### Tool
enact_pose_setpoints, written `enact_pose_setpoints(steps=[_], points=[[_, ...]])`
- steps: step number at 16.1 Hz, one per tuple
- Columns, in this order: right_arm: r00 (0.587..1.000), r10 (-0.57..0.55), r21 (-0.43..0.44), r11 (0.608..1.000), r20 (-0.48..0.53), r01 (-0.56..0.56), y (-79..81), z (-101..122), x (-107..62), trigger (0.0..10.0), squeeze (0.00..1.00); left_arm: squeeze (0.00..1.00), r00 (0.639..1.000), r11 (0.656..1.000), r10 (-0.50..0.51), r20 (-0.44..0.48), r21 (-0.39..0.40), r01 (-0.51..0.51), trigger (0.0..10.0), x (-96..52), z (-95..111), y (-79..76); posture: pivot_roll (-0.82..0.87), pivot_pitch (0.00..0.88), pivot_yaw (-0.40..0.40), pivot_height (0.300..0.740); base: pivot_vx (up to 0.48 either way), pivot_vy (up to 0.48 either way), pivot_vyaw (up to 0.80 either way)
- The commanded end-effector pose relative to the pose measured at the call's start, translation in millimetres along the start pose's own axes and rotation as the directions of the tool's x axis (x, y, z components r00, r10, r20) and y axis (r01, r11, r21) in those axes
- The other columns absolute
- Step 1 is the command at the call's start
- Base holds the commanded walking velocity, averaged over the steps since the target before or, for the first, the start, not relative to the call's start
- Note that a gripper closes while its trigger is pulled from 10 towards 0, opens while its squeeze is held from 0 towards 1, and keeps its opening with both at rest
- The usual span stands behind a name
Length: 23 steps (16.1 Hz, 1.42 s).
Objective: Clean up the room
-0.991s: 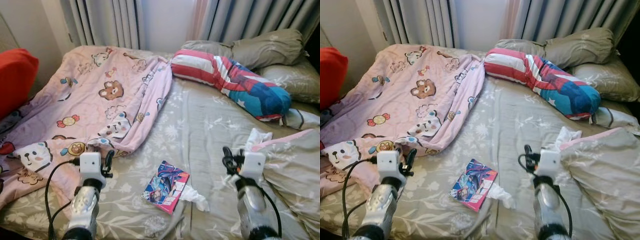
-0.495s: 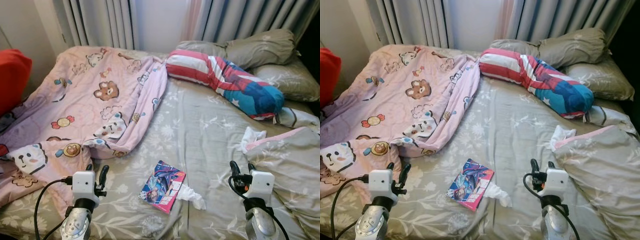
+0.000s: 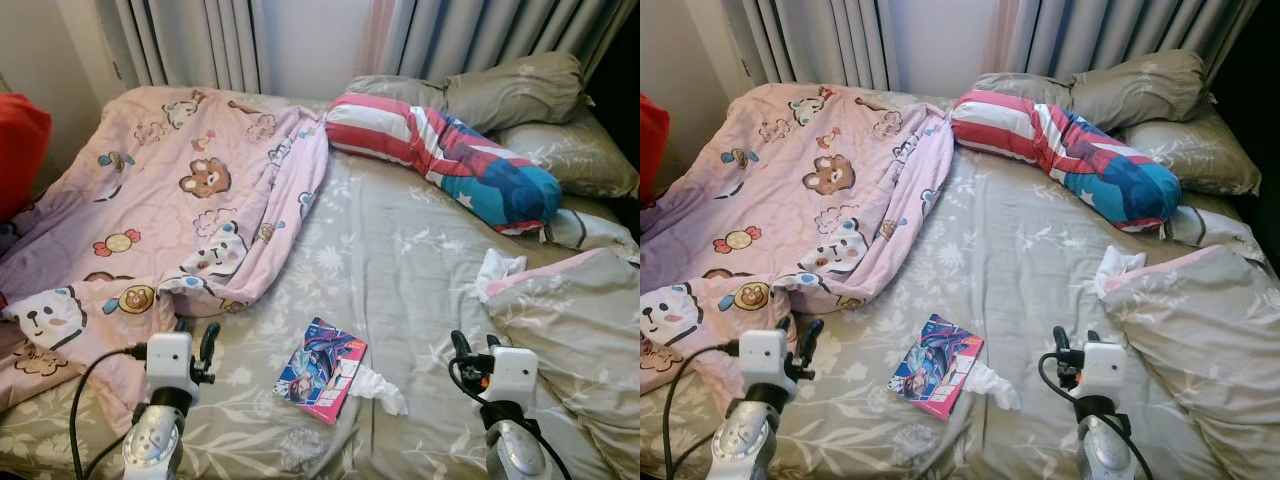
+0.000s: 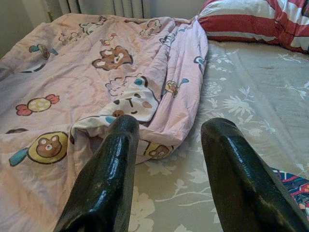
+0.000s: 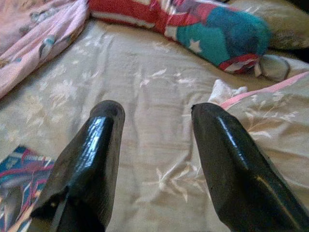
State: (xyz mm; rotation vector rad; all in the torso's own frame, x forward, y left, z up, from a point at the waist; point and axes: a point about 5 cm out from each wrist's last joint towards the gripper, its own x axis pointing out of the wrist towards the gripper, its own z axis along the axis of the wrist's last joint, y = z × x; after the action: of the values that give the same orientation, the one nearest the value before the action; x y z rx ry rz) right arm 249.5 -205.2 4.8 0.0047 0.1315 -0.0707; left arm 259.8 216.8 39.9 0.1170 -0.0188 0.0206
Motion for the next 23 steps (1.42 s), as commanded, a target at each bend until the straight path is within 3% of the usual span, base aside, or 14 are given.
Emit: enact_pose_setpoints(steps=[1, 5, 11, 15, 23], points=[[1.0, -0.005, -0.013, 1.0, -0.009, 0.005, -3.8, 0, -0.5, 10.0, 0.0, 0.0, 1.0, 1.0, 0.002, -0.021, -0.01, -0.002, 10.0, -1.9, -3, 0.7, 0.09, 0.123, -0.089, 0.712, 0.0, 0.0, 0.0], [0.999, 0.035, 0.002, 0.999, -0.041, -0.035, 2.8, -5, -1.9, 10.0, 0.0, 0.0, 0.999, 1.0, -0.024, -0.03, -0.001, 0.024, 10.0, -0.9, -2, -1.3, 0.1, 0.12, -0.087, 0.667, 0.0, 0.0, 0.0], [0.996, 0.054, 0.012, 0.999, -0.068, -0.053, 9.2, -7, 0.7, 10.0, 0.0, 0.0, 0.998, 0.999, -0.042, -0.042, 0.006, 0.042, 10.0, -5.1, -3, -4.2, 0.12, 0.12, -0.092, 0.667, 0.0, 0.0, 0.0], [0.996, 0.037, 0.023, 0.999, -0.08, -0.036, 4.5, -8, -0.6, 10.0, 0.0, 0.0, 0.996, 0.998, -0.056, -0.065, 0.012, 0.056, 10.0, -7.5, -5, -7.7, 0.12, 0.138, -0.093, 0.633, 0.0, 0.0, 0.0], [0.993, 0.071, 0.039, 0.997, -0.095, -0.067, 11.8, -9, 1.1, 10.0, 0.0, 0.0, 0.992, 0.997, -0.077, -0.101, 0.003, 0.078, 10.0, -5.5, -5, -10.3, 0.14, 0.141, -0.092, 0.633, 0.0, 0.0, 0.0]])
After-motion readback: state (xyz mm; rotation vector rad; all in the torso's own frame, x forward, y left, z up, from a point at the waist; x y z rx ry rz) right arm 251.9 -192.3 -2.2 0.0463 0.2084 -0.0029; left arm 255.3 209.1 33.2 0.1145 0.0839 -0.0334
